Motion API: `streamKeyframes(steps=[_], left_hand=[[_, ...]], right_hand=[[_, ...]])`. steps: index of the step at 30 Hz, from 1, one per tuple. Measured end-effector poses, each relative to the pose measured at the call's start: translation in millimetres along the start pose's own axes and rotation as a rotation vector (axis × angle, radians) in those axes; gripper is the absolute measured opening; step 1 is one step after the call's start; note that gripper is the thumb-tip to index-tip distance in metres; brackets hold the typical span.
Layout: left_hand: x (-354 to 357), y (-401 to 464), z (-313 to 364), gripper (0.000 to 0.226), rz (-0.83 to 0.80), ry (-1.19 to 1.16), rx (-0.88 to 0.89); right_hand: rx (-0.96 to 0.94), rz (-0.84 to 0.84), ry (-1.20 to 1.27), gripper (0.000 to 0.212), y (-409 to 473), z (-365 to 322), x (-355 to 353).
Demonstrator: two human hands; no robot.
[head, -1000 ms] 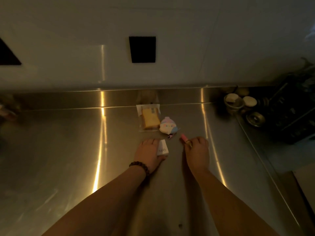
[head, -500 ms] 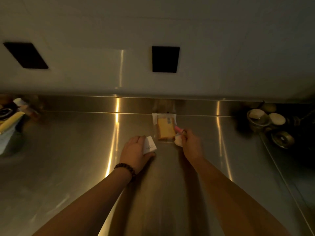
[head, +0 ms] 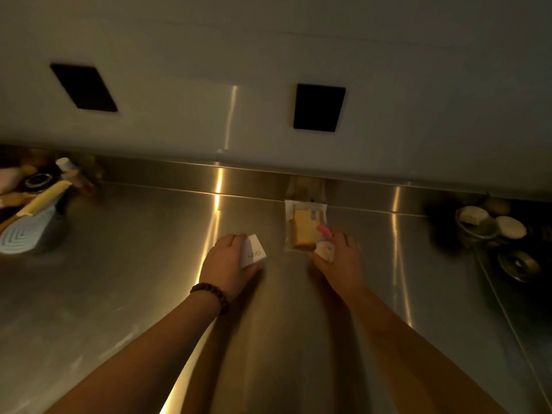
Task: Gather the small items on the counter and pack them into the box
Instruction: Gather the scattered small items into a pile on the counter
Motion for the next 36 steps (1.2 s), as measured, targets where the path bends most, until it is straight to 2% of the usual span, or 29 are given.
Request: streamKeyframes(steps=[4, 11, 19, 23, 27, 32, 36], left_hand=[[-20, -8, -26, 0.061, 0.021, 0.021, -0.062], [-57, -23, -105, 0.06, 0.059, 0.067, -0.18], [-93, -15, -228, 0.061, 0.046, 0.172, -0.246], [-102, 11, -285, 0.06, 0.036, 0.242, -0.221], [-112, 51, -330, 0.063, -0.003, 0.347, -0.118], [-117, 92, -357, 0.054, -0.006, 0.375, -0.05], [-111, 108, -365, 0.051, 0.011, 0.368, -0.072]], right_hand=[[-0.078, 0.003, 0.121, 0.066, 0, -41, 19], [-0.225, -0.106, 0.315, 0.067, -2, -131, 82], [-0.236, -0.215, 0.3, 0.061, 12, -218, 181], [-0.264, -0.245, 0.303, 0.062, 31, -261, 237], [-0.257, -0.24, 0.214, 0.064, 57, -290, 291], [-0.225, -0.23, 0.127, 0.065, 93, -308, 337], [-0.175, -0.246, 0.111, 0.067, 110, -312, 359]])
Point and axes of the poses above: each hand's wrist, its own y-axis towards the middle knuckle, its own x-axis out of the palm, z = x × y, the point moved 3 cm from there along y, towards the middle knuckle, and after that the axes turned 11 degrees about y, right-handed, at the moved point
